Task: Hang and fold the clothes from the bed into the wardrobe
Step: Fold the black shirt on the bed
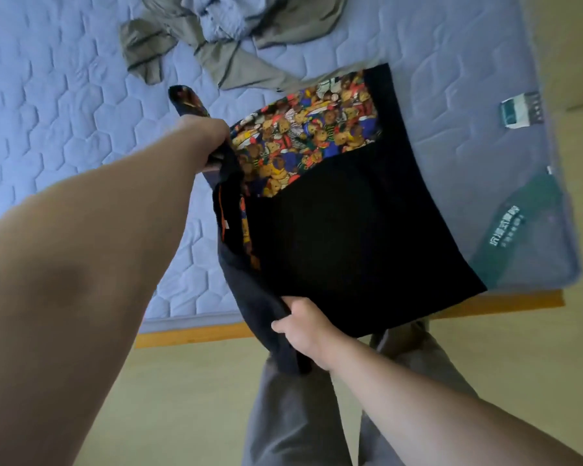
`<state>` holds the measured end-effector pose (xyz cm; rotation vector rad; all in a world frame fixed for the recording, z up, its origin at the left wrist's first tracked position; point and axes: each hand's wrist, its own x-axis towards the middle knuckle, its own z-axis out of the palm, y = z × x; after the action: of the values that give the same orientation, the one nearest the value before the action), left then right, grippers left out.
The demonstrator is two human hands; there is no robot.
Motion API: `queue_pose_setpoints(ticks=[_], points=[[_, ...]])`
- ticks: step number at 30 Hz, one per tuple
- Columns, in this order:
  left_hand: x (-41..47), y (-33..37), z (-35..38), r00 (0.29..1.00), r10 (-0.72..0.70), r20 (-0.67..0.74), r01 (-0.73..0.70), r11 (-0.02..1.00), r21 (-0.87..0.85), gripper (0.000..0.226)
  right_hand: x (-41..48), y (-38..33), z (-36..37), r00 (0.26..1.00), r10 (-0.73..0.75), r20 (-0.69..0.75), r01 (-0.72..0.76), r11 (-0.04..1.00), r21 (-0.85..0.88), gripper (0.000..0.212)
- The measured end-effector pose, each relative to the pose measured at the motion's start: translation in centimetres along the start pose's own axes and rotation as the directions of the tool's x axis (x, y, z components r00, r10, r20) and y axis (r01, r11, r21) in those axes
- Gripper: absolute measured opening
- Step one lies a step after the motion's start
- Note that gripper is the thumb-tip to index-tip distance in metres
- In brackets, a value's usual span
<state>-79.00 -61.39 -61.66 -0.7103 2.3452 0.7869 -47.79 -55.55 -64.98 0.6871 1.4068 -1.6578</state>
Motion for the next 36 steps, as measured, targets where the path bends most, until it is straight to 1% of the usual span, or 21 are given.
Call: queue_pose_setpoints(ticks=[2,5,8,9,11,12,15,17,19,22,23,25,27,28,29,30,31,32,34,35,36], points=[[-1.4,2.9,3.9,1.0,0.028,-0.01,-0.028,1.0,-0.004,0.003,-1.0,0.7,-4.6,1.0,0.018,-0.021,-0.015,0.992,0.125,0.023],[-2.4,6.7,9.9,0.993,0.106,0.042,-0.105,0.994,-0.014,0.005,-1.9,1.9,-11.1,0.997,0.07,-0.044,-0.05,0.935,0.351,0.028],[-2.6,9.4,15.6,0.991,0.13,0.024,-0.128,0.99,-0.064,0.022,-1.5,3.9,-17.3,0.986,0.134,-0.1,-0.061,0.843,0.535,0.032],[-2.4,10.1,17.4,0.993,0.114,0.026,-0.112,0.99,-0.088,0.022,-1.1,4.5,-19.2,0.981,0.153,-0.12,-0.057,0.817,0.573,0.034],[-2.1,10.9,20.4,0.996,0.093,0.012,-0.09,0.988,-0.128,0.01,-0.3,5.7,-22.6,0.971,0.183,-0.154,-0.054,0.795,0.604,0.035],[-2.2,11.3,21.6,0.995,0.098,-0.005,-0.098,0.988,-0.117,0.007,0.2,6.1,-24.0,0.968,0.188,-0.166,-0.049,0.793,0.608,0.035],[-2.0,12.0,24.6,0.993,0.11,-0.037,-0.113,0.989,-0.096,0.013,1.5,7.0,-27.0,0.968,0.185,-0.171,-0.047,0.799,0.599,0.034],[-1.5,12.2,26.0,0.994,0.101,-0.036,-0.104,0.99,-0.096,0.027,1.9,7.3,-28.0,0.97,0.177,-0.166,-0.048,0.81,0.585,0.034],[-0.6,12.2,27.0,0.996,0.084,-0.034,-0.087,0.992,-0.09,0.033,2.2,7.8,-28.6,0.97,0.178,-0.169,-0.052,0.822,0.566,0.033],[-0.2,12.7,28.1,0.996,0.078,-0.034,-0.081,0.992,-0.098,0.025,2.3,8.6,-28.9,0.96,0.191,-0.206,-0.045,0.826,0.561,0.036],[-0.3,12.8,28.4,0.996,0.077,-0.038,-0.08,0.994,-0.077,0.022,2.5,8.9,-29.1,0.953,0.2,-0.227,-0.04,0.826,0.562,0.037],[-0.6,12.9,29.3,0.995,0.095,-0.044,-0.093,0.995,0.042,0.021,2.8,9.4,-29.2,0.939,0.204,-0.277,-0.042,0.867,0.496,0.034],[-0.9,12.6,30.2,0.987,0.151,-0.046,-0.14,0.974,0.176,0.03,3.2,9.7,-29.0,0.93,0.174,-0.323,-0.077,0.953,0.292,0.029],[-1.1,12.5,30.5,0.98,0.193,-0.047,-0.177,0.955,0.239,0.032,3.3,9.8,-29.0,0.925,0.177,-0.337,-0.115,0.973,0.198,0.032],[-1.2,12.3,30.8,0.97,0.241,-0.043,-0.217,0.928,0.304,0.031,3.5,9.9,-28.9,0.917,0.185,-0.353,-0.15,0.981,0.126,0.029],[-1.2,12.0,30.9,0.957,0.286,-0.038,-0.253,0.895,0.367,0.03,3.5,9.8,-28.8,0.912,0.188,-0.364,-0.18,0.982,0.057,0.017],[-1.1,11.6,31.1,0.944,0.329,-0.028,-0.288,0.86,0.422,0.032,3.5,9.6,-28.8,0.906,0.174,-0.387,-0.197,0.98,-0.021,0.008],[-1.1,11.3,31.3,0.931,0.365,-0.017,-0.317,0.829,0.461,0.035,3.6,9.6,-28.9,0.896,0.155,-0.416,-0.208,0.975,-0.084,0.02],[-1.3,10.5,31.6,0.903,0.43,-0.001,-0.371,0.781,0.503,0.041,3.5,9.9,-28.9,0.876,0.123,-0.466,-0.235,0.953,-0.19,0.036],[-1.5,10.1,31.8,0.874,0.487,0.011,-0.416,0.735,0.536,0.042,3.4,10.1,-28.9,0.863,0.109,-0.493,-0.251,0.94,-0.231,0.041],[-1.6,9.5,32.0,0.825,0.564,0.032,-0.472,0.656,0.589,0.043,3.3,10.1,-28.8,0.852,0.107,-0.512,-0.273,0.926,-0.259,0.044]])
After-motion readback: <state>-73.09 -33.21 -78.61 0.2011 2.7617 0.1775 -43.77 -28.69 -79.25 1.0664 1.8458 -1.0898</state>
